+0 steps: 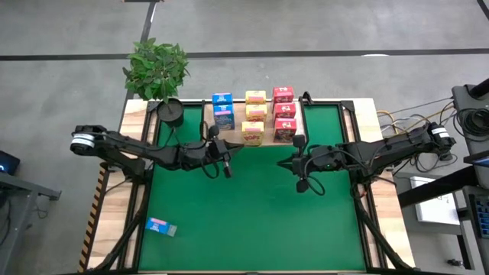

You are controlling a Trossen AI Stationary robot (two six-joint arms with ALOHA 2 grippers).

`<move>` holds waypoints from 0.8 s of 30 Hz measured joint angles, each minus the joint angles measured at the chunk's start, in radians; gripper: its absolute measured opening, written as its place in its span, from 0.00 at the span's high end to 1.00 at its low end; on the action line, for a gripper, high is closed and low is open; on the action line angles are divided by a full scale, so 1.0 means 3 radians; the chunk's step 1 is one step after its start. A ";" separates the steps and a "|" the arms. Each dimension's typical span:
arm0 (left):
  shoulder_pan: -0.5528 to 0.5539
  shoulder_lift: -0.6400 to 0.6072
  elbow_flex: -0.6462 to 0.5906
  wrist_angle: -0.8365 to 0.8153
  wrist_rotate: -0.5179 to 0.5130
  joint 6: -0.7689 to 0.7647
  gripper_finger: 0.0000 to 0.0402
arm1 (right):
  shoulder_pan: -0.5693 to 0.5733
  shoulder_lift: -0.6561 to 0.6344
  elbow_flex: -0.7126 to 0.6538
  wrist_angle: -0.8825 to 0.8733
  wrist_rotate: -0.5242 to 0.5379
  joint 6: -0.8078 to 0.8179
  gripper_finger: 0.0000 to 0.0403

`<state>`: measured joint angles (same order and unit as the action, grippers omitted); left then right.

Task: Stack cereal on shelf
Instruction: Put the yellow cereal box on the shelf aligned with the other yellow cereal boxes

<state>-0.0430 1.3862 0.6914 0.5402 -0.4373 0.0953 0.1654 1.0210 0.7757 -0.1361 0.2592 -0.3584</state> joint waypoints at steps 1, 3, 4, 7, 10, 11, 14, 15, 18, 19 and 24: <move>0.0000 -0.0031 0.0000 -0.0013 -0.0002 0.0001 1.00 | -0.0001 0.0000 0.0000 -0.0025 0.0001 0.0007 0.98; 0.0000 -0.0061 0.0000 -0.0046 -0.0052 0.0024 1.00 | 0.0000 0.0000 0.0000 -0.0061 0.0010 0.0019 0.98; 0.0000 -0.0067 0.0000 -0.0083 -0.0100 0.0057 1.00 | -0.0001 0.0000 0.0000 -0.0062 0.0010 0.0024 0.98; 0.0008 -0.0065 0.0000 -0.0113 -0.0287 0.0191 1.00 | -0.0001 0.0000 0.0000 -0.0052 0.0011 0.0008 0.98; 0.0036 -0.0046 0.0000 -0.0098 -0.0345 0.0261 1.00 | -0.0020 0.0000 0.0000 -0.0040 0.0010 -0.0001 0.98; 0.0049 -0.0032 0.0000 -0.0103 -0.0345 0.0264 1.00 | -0.0032 0.0000 0.0000 -0.0030 0.0010 -0.0001 0.98; 0.0091 0.0018 0.0000 -0.0071 -0.0345 0.0265 1.00 | -0.0074 0.0000 0.0000 -0.0017 0.0011 -0.0001 0.98; 0.0103 0.0040 0.0000 -0.0063 -0.0345 0.0265 1.00 | -0.0086 0.0000 0.0000 -0.0003 0.0012 -0.0001 0.98; 0.0123 0.0091 0.0000 -0.0065 -0.0345 0.0265 1.00 | -0.0095 0.0000 0.0000 0.0027 0.0011 0.0005 0.98; 0.0124 0.0096 0.0000 -0.0063 -0.0345 0.0266 1.00 | -0.0095 0.0000 0.0000 0.0036 0.0011 0.0009 0.98; 0.0135 0.0101 0.0000 -0.0031 -0.0344 0.0310 1.00 | -0.0095 0.0000 0.0000 0.0077 0.0011 0.0062 0.98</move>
<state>-0.0025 1.4166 0.6914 0.5308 -0.5404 0.1883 0.1368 1.0210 0.7757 -0.1131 0.2626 -0.3398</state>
